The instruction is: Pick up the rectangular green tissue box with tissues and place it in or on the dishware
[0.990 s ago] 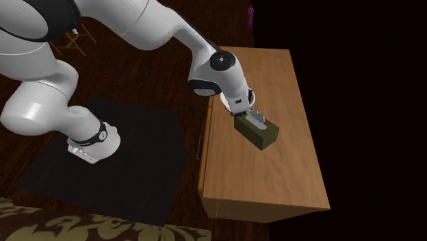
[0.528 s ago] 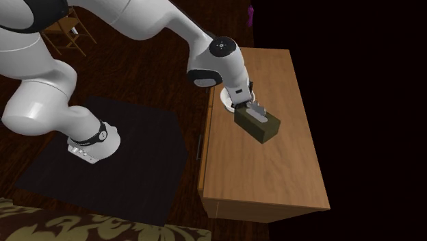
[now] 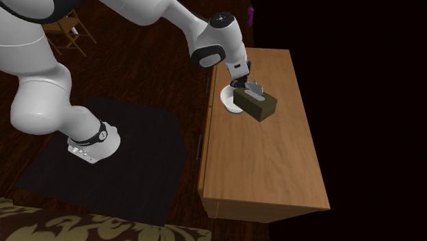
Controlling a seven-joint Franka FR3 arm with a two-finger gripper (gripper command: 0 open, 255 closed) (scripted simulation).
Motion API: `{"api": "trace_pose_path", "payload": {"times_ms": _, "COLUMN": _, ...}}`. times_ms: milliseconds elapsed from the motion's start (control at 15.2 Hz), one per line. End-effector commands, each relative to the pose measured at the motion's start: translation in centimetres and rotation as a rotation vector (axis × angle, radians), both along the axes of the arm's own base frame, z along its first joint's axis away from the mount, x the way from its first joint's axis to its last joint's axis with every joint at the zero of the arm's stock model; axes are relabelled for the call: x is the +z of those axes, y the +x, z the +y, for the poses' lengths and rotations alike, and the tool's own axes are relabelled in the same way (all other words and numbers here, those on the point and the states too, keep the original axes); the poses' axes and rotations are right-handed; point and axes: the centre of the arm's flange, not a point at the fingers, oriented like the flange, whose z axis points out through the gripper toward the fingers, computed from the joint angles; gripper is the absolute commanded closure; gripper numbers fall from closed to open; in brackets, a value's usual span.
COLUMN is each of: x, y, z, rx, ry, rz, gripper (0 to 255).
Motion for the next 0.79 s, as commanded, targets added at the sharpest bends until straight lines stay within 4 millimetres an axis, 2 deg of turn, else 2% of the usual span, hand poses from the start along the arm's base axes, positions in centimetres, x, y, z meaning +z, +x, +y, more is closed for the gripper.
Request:
{"api": "trace_pose_path", "payload": {"times_ms": 0, "x": 0.2, "y": -1.1, "z": 2.6, "rx": -0.002, "ry": 0.001, "rz": 0.0, "gripper": 255}}
{"api": "trace_pose_path", "payload": {"times_ms": 528, "x": 2.1, "y": -3.9, "z": 12.6, "rx": -0.002, "ry": 0.001, "rz": 0.0, "gripper": 255}}
{"api": "trace_pose_path", "payload": {"times_ms": 594, "x": 2.4, "y": -4.4, "z": 14.3, "rx": -0.002, "ry": 0.001, "rz": 0.0, "gripper": 255}}
{"api": "trace_pose_path", "payload": {"times_ms": 726, "x": 1.3, "y": -4.4, "z": 14.3, "rx": -0.002, "ry": 0.001, "rz": 0.0, "gripper": 255}}
